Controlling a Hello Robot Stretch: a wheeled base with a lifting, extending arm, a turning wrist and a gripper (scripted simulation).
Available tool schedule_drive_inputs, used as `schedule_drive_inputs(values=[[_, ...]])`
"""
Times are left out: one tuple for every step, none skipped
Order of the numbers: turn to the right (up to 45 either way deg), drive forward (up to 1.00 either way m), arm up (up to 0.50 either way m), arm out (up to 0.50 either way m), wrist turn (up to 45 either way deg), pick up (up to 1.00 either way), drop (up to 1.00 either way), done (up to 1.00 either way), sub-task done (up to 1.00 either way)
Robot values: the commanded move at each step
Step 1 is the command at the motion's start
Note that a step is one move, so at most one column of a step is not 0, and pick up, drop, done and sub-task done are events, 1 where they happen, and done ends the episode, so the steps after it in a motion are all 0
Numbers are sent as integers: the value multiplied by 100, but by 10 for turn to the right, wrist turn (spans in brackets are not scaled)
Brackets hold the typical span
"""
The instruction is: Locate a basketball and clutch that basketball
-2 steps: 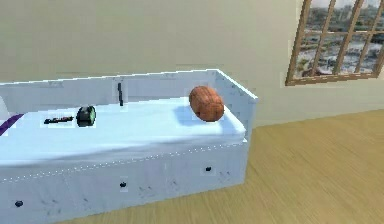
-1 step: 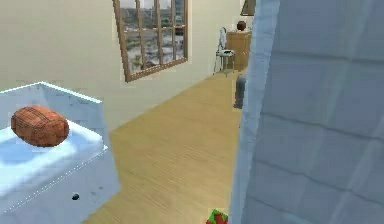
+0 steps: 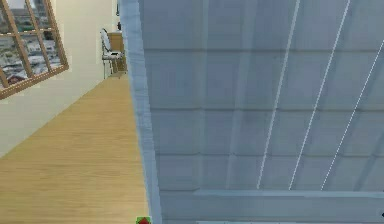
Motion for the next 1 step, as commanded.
schedule_drive_inputs(values=[[0,5,0,0,0,0,0,0,0]])
